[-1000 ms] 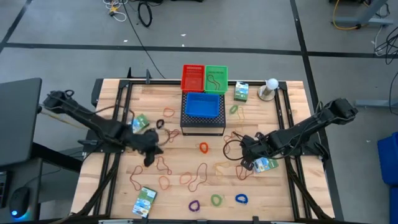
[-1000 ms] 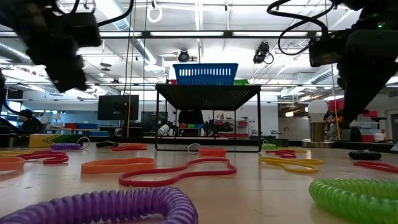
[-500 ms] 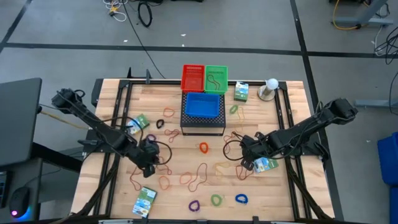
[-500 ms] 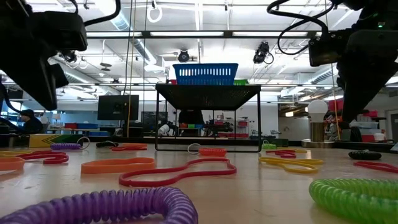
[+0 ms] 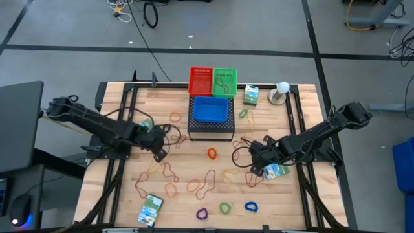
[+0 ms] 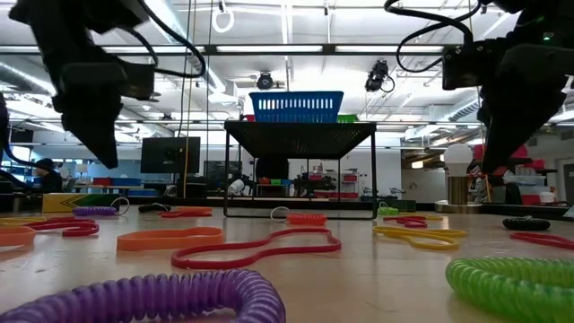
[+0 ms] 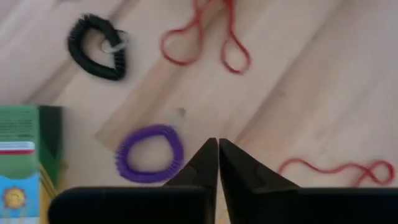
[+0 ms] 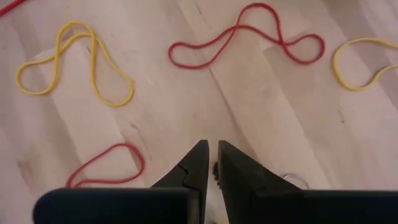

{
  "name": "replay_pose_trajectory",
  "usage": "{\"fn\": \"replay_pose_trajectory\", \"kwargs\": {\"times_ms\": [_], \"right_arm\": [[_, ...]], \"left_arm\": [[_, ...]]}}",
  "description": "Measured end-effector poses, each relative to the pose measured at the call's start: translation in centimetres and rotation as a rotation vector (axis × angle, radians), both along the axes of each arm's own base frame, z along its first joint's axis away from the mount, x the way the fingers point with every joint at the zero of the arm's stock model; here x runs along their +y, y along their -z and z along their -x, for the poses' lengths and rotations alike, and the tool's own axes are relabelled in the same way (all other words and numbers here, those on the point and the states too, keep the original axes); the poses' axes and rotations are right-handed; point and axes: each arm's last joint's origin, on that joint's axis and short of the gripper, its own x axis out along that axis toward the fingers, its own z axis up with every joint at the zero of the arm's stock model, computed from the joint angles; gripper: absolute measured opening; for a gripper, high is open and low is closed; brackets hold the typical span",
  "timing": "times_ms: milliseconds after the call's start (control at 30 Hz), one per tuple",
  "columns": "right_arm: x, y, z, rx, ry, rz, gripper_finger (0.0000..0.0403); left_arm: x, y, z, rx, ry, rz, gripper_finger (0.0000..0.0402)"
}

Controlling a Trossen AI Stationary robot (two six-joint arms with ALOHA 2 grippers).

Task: Pick & Place Office Desk Supplies
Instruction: Put the purple spring keychain into the blue bin on the shelf

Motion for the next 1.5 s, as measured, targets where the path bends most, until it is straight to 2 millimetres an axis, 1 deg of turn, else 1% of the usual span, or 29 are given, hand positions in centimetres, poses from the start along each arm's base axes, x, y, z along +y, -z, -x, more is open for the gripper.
{"fn": "replay_pose_trajectory", "kwargs": {"times_ms": [133, 200, 267, 400, 533, 667, 800, 900, 1000, 1033, 1100, 1233, 1367, 1500], "right_arm": [[0.0, 0.0, 0.0, -0.007, 0.006, 0.010, 0.0041], [0.0, 0.0, -0.1, -0.014, 0.010, 0.007, 0.0041], [0.0, -0.1, -0.1, -0.021, 0.014, 0.011, 0.0041], [0.0, -0.1, -0.2, -0.037, 0.023, 0.019, 0.0041], [0.0, -0.2, -0.4, -0.066, 0.035, 0.025, 0.0041], [0.0, -0.2, -0.5, -0.081, 0.039, 0.028, 0.0041], [0.0, -0.3, -0.6, -0.091, 0.045, 0.045, 0.0041], [-0.1, -0.3, -0.6, -0.096, 0.049, 0.060, 0.0041], [-0.1, -0.3, -0.6, -0.100, 0.052, 0.068, 0.0041], [-0.1, -0.3, -0.6, -0.101, 0.053, 0.069, 0.0041], [-0.1, -0.3, -0.6, -0.101, 0.053, 0.070, 0.0041], [-0.1, -0.3, -0.6, -0.101, 0.053, 0.070, 0.0041], [-0.1, -0.3, -0.6, -0.100, 0.053, 0.064, 0.0041], [-0.1, -0.3, -0.6, -0.100, 0.059, 0.059, 0.0041]], "left_arm": [[1.3, 1.5, 0.6, 0.064, -0.013, 0.064, 0.0061], [1.5, 2.4, 0.8, 0.077, 0.011, 0.101, 0.0080], [1.6, 3.2, 1.3, 0.102, 0.030, 0.100, 0.0098], [1.7, 3.5, 1.4, 0.100, 0.028, 0.051, 0.0128], [1.7, 3.9, 1.3, 0.067, 0.065, 0.045, 0.0141], [1.7, 5.0, 1.5, 0.100, 0.064, 0.040, 0.0135], [1.8, 5.8, 1.7, 0.128, 0.060, 0.026, 0.0114], [1.8, 6.0, 1.7, 0.139, 0.056, 0.015, 0.0079], [1.8, 5.7, 1.5, 0.129, 0.084, 0.017, 0.0030], [1.7, 5.5, 1.4, 0.125, 0.103, 0.019, 0.0019], [1.6, 4.9, 1.1, 0.107, 0.147, 0.032, 0.0013], [1.3, 2.5, 0.3, 0.008, 0.246, 0.052, 0.0013], [1.0, -1.2, 0.1, -0.114, 0.313, 0.036, 0.0011], [1.1, -5.7, 0.3, -0.265, 0.350, 0.008, 0.0011]]}}
